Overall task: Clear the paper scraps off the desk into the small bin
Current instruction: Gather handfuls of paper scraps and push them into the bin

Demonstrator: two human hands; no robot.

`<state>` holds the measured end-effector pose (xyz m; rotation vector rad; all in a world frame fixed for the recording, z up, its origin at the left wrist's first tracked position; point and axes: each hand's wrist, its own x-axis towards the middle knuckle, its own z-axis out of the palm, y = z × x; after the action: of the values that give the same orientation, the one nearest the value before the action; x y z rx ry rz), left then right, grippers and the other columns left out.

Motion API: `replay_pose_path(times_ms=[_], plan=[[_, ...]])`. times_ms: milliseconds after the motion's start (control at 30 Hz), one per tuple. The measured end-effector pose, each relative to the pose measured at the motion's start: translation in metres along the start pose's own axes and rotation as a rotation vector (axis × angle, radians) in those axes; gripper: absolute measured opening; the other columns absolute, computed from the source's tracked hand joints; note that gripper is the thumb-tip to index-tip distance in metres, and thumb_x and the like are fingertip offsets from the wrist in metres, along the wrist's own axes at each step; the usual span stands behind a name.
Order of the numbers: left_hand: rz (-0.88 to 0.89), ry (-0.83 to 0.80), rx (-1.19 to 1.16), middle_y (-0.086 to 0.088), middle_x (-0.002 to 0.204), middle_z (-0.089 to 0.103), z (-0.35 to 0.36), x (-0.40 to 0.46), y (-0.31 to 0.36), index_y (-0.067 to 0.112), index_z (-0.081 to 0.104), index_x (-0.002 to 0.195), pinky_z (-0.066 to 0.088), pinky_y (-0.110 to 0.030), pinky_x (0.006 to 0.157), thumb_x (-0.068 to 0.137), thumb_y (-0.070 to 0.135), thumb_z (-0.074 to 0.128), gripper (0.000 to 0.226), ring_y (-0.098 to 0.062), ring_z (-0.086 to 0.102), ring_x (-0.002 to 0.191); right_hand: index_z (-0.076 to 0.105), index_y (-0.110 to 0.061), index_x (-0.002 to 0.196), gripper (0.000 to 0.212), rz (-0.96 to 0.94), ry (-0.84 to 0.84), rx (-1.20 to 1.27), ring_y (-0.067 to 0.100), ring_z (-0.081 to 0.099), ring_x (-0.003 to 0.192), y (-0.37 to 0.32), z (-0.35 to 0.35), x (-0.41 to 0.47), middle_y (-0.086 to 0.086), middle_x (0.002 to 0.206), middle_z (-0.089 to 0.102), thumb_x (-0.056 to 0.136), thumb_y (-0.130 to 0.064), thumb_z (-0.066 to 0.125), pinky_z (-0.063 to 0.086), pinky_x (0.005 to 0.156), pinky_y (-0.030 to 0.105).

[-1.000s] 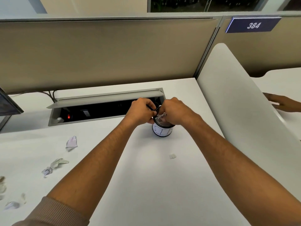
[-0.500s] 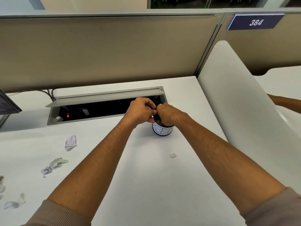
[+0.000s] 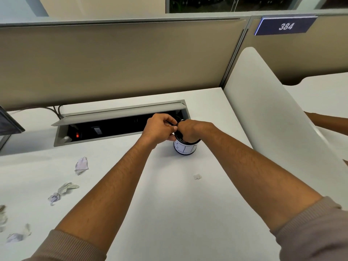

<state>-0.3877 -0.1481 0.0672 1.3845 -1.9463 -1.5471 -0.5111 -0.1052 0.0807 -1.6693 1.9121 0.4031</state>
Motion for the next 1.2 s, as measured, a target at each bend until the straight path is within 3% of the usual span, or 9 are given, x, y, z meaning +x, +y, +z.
replay_pose_path(times_ms=[200, 367, 467, 600, 700, 800, 933, 1100, 1200], plan=[[0.033, 0.039, 0.045, -0.008, 0.075, 0.071, 0.000, -0.009, 0.004, 0.006, 0.068, 0.102, 0.061, -0.031, 0.065, 0.087, 0.009, 0.069, 0.015, -0.019, 0.072, 0.061, 0.071, -0.011, 0.098, 0.020, -0.028, 0.159, 0.080, 0.024, 0.055, 0.079, 0.003, -0.010, -0.031, 0.006, 0.086, 0.058, 0.088, -0.011, 0.053, 0.039, 0.059, 0.028], [0.053, 0.114, 0.016, -0.007, 0.087, 0.071, -0.012, -0.030, 0.010, 0.010, 0.066, 0.105, 0.056, -0.027, 0.051, 0.089, 0.019, 0.068, 0.019, -0.020, 0.072, 0.066, 0.067, -0.013, 0.087, 0.033, -0.007, 0.545, 0.265, 0.031, 0.055, 0.084, 0.005, -0.002, -0.054, 0.011, 0.085, 0.060, 0.078, 0.007, 0.043, 0.038, 0.061, 0.029], [0.077, 0.171, 0.021, -0.005, 0.084, 0.071, -0.021, -0.050, -0.001, 0.010, 0.068, 0.099, 0.058, -0.030, 0.055, 0.090, 0.022, 0.066, 0.016, -0.018, 0.071, 0.068, 0.070, -0.007, 0.101, 0.042, -0.030, 0.801, 0.447, 0.029, 0.062, 0.091, 0.003, 0.018, -0.075, 0.012, 0.096, 0.069, 0.076, 0.012, 0.043, 0.051, 0.078, 0.033], [0.114, 0.265, 0.060, -0.002, 0.086, 0.072, -0.032, -0.081, -0.037, 0.014, 0.071, 0.095, 0.057, -0.031, 0.073, 0.090, 0.025, 0.064, 0.015, -0.015, 0.068, 0.079, 0.069, -0.006, 0.111, 0.037, 0.048, 1.036, 0.672, 0.026, 0.064, 0.103, 0.006, 0.072, -0.093, 0.011, 0.110, 0.070, 0.086, 0.008, 0.046, 0.047, 0.094, 0.030], [0.092, 0.346, 0.133, 0.000, 0.100, 0.071, -0.033, -0.104, -0.070, 0.015, 0.071, 0.100, 0.049, -0.027, 0.084, 0.091, 0.027, 0.062, 0.018, -0.013, 0.064, 0.091, 0.063, -0.010, 0.121, 0.030, 0.178, 0.949, 0.757, 0.022, 0.058, 0.116, 0.008, 0.125, -0.096, 0.006, 0.124, 0.064, 0.096, -0.007, 0.046, 0.040, 0.098, 0.025], [0.093, 0.338, 0.228, 0.000, 0.118, 0.066, -0.026, -0.127, -0.106, 0.016, 0.068, 0.112, 0.045, -0.030, 0.096, 0.093, 0.031, 0.060, 0.025, -0.016, 0.060, 0.110, 0.051, -0.010, 0.135, 0.038, 0.219, 0.753, 0.676, 0.024, 0.047, 0.130, 0.006, 0.173, -0.098, 0.007, 0.140, 0.052, 0.100, -0.022, 0.044, 0.033, 0.108, 0.030], [0.142, 0.260, 0.435, -0.008, 0.135, 0.057, -0.016, -0.157, -0.155, 0.011, 0.064, 0.122, 0.036, -0.036, 0.108, 0.096, 0.027, 0.055, 0.032, -0.026, 0.050, 0.127, 0.021, -0.009, 0.151, 0.059, 0.188, 0.504, 0.414, 0.018, 0.013, 0.147, -0.003, 0.209, -0.100, 0.005, 0.159, 0.019, 0.102, -0.040, 0.032, 0.005, 0.119, 0.032], [0.160, 0.192, 0.679, -0.009, 0.148, 0.043, -0.007, -0.187, -0.206, 0.012, 0.055, 0.134, 0.023, -0.046, 0.115, 0.094, 0.046, 0.032, 0.057, -0.030, 0.033, 0.141, 0.007, -0.013, 0.153, 0.102, 0.139, 0.441, 0.212, 0.017, -0.006, 0.149, -0.025, 0.233, -0.109, 0.002, 0.162, -0.002, 0.076, -0.074, -0.020, -0.010, 0.118, 0.039], [0.208, 0.166, 0.746, -0.005, 0.154, 0.032, -0.002, -0.209, -0.219, 0.015, 0.044, 0.143, 0.007, -0.041, 0.118, 0.096, 0.059, 0.012, 0.072, -0.027, 0.023, 0.145, 0.005, -0.013, 0.153, 0.107, 0.093, 0.441, 0.167, 0.016, -0.009, 0.148, -0.046, 0.246, -0.114, 0.002, 0.162, -0.003, 0.071, -0.074, -0.027, -0.013, 0.118, 0.043]])
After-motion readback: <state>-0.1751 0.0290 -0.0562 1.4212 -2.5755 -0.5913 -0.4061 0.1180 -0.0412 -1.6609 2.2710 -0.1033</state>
